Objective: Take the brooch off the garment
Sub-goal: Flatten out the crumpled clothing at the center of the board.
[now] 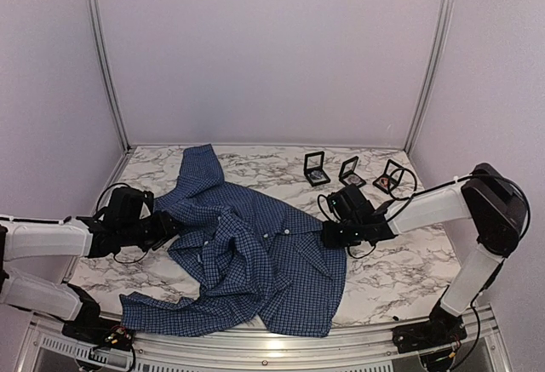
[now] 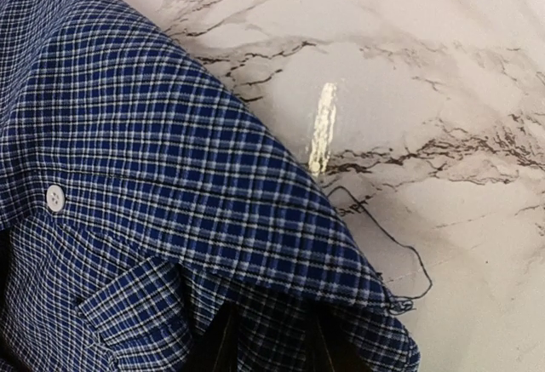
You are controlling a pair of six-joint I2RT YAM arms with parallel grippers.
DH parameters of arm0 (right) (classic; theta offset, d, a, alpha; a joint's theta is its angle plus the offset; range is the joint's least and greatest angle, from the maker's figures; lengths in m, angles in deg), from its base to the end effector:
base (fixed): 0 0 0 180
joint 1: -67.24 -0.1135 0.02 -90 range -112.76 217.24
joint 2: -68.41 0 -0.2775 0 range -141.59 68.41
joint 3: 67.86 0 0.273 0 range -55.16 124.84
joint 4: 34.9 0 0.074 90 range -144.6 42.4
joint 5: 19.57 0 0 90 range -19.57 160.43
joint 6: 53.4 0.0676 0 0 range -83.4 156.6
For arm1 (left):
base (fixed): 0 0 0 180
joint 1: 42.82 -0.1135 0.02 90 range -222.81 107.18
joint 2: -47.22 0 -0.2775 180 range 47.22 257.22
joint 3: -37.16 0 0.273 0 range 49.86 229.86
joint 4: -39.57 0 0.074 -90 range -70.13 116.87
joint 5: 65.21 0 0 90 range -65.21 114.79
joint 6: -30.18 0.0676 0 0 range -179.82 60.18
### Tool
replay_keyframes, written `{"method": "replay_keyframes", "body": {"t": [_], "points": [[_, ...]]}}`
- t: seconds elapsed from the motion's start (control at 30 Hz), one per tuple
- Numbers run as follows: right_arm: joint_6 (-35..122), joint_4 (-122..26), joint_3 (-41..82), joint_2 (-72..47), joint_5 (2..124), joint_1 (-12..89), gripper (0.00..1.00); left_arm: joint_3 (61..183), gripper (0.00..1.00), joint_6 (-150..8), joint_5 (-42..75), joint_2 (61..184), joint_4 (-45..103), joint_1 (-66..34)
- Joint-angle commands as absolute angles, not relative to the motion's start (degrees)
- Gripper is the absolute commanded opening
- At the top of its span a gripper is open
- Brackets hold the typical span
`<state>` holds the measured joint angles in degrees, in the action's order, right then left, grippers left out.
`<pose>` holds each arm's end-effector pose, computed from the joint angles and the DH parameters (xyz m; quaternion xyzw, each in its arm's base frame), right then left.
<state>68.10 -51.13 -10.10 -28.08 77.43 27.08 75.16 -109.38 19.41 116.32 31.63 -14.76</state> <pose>0.2692 0.2164 0.1029 -0.0535 0.9505 0.1287 0.2777 0.2304 -0.1300 0.1427 -0.1484 0.8897 -0.3023 0.3083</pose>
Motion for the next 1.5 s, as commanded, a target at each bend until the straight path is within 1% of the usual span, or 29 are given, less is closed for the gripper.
{"method": "replay_keyframes", "body": {"t": [0.0,0.17,0.4,0.53,0.6,0.77,0.87,1.03,1.07,1.1,1.13,1.17,1.23,1.27,1.4,1.47], "points": [[67.8,-57.4,-8.7,-27.1,78.1,27.5,0.27,69.0,0.43,-114.7,21.5,114.1,33.5,-14.4],[67.0,-57.7,-7.4,-27.2,78.1,27.5,0.27,67.0,0.42,-117.5,25.7,110.9,31.3,-11.4],[66.2,-57.7,-7.0,-27.7,78.2,27.6,0.27,64.7,0.41,-123.1,30.8,110.8,31.4,-6.1],[66.1,-57.3,-7.5,-27.4,78.3,27.6,0.27,64.5,0.43,-125.7,35.3,108.6,28.0,-3.3],[66.1,-57.1,-7.5,-27.5,78.3,27.7,0.27,64.2,0.46,-126.2,35.8,107.9,28.4,-2.9],[66.1,-56.7,-7.8,-27.6,78.0,27.7,0.27,65.4,0.47,-126.5,35.3,112.4,30.9,-1.3],[66.1,-56.8,-8.0,-27.4,78.1,27.8,0.27,66.6,0.44,-127.2,36.4,114.9,31.1,0.3],[66.3,-56.5,-8.3,-27.1,78.1,27.8,0.27,66.9,0.42,-128.2,38.5,115.6,31.8,1.6],[66.4,-56.4,-8.5,-27.0,78.1,27.8,0.27,67.3,0.36,-127.7,38.8,115.9,32.0,1.5],[66.4,-56.3,-8.5,-27.0,78.1,27.9,0.27,67.8,0.32,-127.5,39.3,116.3,31.9,1.6],[66.3,-56.3,-8.5,-27.0,78.1,28.0,0.27,68.4,0.24,-127.3,39.8,116.7,31.7,1.6],[66.4,-56.3,-8.6,-26.8,78.2,28.0,0.27,69.0,0.13,-126.9,40.4,117.1,31.5,1.6],[66.2,-56.2,-8.8,-26.7,78.2,28.2,0.27,70.2,0.03,-125.9,42.2,117.5,30.6,1.4],[66.3,-56.1,-9.0,-26.6,78.2,28.3,0.27,70.8,0.0,-125.2,42.7,117.7,30.4,1.1],[66.0,-55.9,-9.7,-26.3,77.9,28.9,0.27,72.1,0.0,-122.0,43.3,117.3,29.1,-1.7],[65.9,-55.8,-10.1,-25.8,78.0,29.2,0.27,72.9,0.0,-119.8,43.4,115.9,27.4,-4.9]]}}
